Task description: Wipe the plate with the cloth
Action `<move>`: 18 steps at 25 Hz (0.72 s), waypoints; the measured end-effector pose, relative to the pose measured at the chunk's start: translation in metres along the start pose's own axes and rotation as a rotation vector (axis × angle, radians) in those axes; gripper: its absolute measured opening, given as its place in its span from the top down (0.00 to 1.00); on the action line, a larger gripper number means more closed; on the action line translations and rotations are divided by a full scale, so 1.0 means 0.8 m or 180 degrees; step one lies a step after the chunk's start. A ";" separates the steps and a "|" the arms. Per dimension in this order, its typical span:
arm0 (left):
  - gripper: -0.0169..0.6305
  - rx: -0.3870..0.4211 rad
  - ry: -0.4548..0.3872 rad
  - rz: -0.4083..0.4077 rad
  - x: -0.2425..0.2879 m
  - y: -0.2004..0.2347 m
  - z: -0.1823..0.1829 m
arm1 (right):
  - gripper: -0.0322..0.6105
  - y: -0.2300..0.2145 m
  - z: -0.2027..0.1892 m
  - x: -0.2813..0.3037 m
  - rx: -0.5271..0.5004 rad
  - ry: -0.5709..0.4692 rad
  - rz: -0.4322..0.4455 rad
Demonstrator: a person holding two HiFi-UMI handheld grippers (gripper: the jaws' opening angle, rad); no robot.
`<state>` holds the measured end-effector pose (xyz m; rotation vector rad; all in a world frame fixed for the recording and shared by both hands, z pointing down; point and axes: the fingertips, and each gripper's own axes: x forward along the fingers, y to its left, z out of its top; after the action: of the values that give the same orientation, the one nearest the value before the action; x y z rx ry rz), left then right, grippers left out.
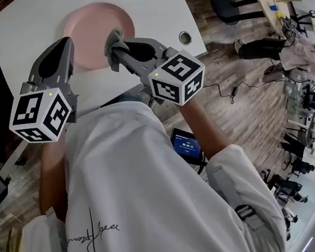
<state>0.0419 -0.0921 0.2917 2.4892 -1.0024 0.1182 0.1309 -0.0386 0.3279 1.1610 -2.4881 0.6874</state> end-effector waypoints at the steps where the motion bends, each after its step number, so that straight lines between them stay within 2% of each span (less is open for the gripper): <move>1: 0.95 -0.0041 -0.0030 -0.0017 -0.001 -0.003 0.003 | 0.90 -0.001 0.002 -0.004 -0.0004 -0.0030 -0.0010; 7: 0.95 -0.0145 -0.0152 -0.0193 -0.013 -0.027 0.022 | 0.90 0.012 0.015 -0.021 -0.0102 -0.0163 0.0019; 12: 0.95 -0.0097 -0.0041 -0.0271 0.002 -0.042 -0.002 | 0.90 0.008 0.016 -0.038 -0.0180 -0.0243 0.0029; 18: 0.95 -0.0050 -0.0047 -0.0317 -0.025 -0.033 -0.004 | 0.90 0.034 0.014 -0.032 -0.0213 -0.0243 0.0021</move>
<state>0.0450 -0.0613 0.2794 2.5236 -0.8798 0.0606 0.1247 -0.0137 0.2985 1.1763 -2.5581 0.5671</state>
